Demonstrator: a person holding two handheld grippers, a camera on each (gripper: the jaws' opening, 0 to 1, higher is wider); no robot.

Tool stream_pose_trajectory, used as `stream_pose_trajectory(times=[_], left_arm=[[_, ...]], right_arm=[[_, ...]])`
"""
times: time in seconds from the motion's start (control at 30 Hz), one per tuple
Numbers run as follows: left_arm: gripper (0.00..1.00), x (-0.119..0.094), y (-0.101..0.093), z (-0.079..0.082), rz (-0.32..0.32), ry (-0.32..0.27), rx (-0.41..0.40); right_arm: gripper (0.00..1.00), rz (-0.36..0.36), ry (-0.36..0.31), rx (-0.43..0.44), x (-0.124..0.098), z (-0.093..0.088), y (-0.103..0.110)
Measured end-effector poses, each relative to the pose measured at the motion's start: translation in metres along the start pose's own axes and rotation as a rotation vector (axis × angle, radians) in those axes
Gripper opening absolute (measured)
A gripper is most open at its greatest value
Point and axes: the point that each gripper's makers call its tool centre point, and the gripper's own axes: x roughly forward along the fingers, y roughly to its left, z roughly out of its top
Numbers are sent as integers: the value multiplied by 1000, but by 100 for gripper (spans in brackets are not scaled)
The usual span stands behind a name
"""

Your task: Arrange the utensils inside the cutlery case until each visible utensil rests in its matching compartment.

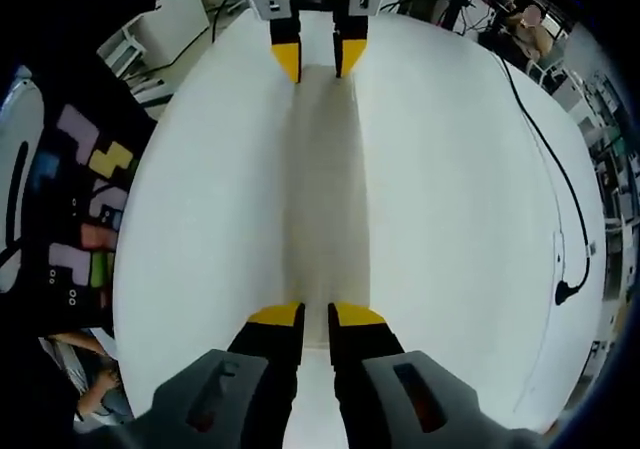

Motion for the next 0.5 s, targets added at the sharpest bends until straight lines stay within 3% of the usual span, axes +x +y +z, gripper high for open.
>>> stream_pose_trajectory(times=[0.2, 0.5], left_arm=[[24, 1, 1, 0, -12, 15, 9], [25, 2, 1, -1, -23, 38, 24]], right_arm=[[9, 17, -4, -38, 1, 1, 0], [9, 7, -20, 19, 2, 2, -1]])
